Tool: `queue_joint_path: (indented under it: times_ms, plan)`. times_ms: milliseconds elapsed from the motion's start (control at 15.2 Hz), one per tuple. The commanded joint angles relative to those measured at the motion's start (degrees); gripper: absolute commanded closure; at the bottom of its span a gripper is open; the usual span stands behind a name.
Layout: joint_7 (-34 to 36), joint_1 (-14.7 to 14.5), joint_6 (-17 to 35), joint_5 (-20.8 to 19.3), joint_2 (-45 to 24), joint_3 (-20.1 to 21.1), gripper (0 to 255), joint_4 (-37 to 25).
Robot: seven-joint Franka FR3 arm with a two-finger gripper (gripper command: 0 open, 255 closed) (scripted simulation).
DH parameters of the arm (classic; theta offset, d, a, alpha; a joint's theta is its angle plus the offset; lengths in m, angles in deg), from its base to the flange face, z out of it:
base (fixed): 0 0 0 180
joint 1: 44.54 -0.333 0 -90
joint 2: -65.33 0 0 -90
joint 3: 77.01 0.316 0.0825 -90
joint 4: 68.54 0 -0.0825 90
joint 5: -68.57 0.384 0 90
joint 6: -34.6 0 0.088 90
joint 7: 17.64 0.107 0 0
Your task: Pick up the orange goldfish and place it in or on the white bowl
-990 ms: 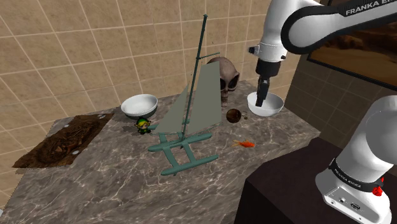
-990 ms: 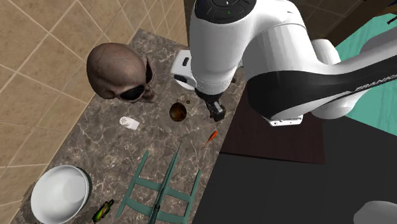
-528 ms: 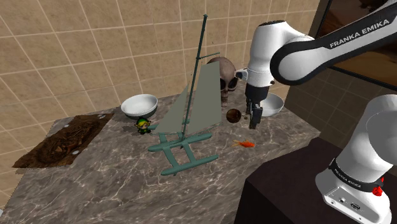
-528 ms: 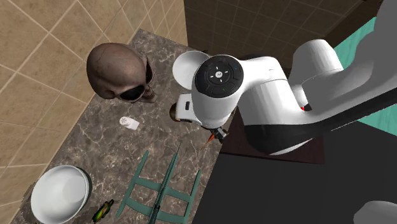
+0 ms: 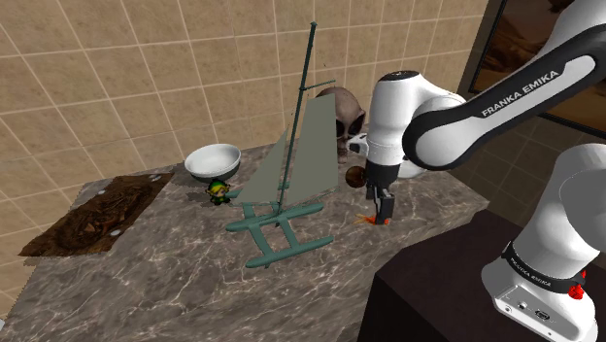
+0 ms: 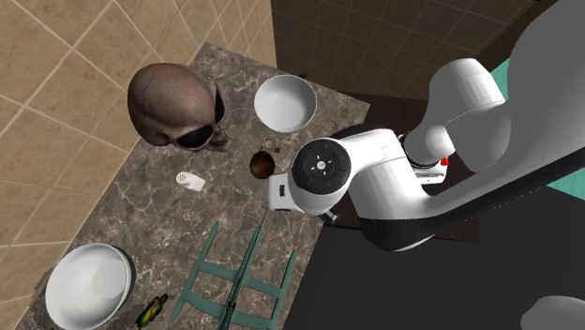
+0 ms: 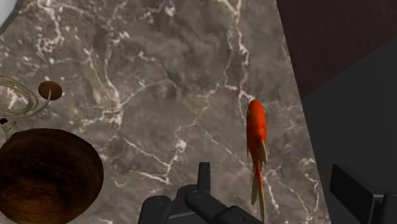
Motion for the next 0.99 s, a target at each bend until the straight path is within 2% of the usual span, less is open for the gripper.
queue_joint_path:
  times_ms: [0, 132, 660, 726, 924]
  plan:
    - [-0.2, 0.0, 2.0, 0.0, -1.3, 0.1, 0, 0.7]
    - [-0.2, 0.0, 4.6, 0.1, -3.1, 0.3, 0, 1.4]
    - [-0.1, 0.0, 4.6, 0.1, -3.1, 0.3, 0, 1.4]
    - [-0.1, 0.0, 4.6, 0.1, -3.1, 0.3, 255, 1.4]
    - [-0.1, 0.0, 4.6, 0.1, -3.1, 0.3, 255, 1.4]
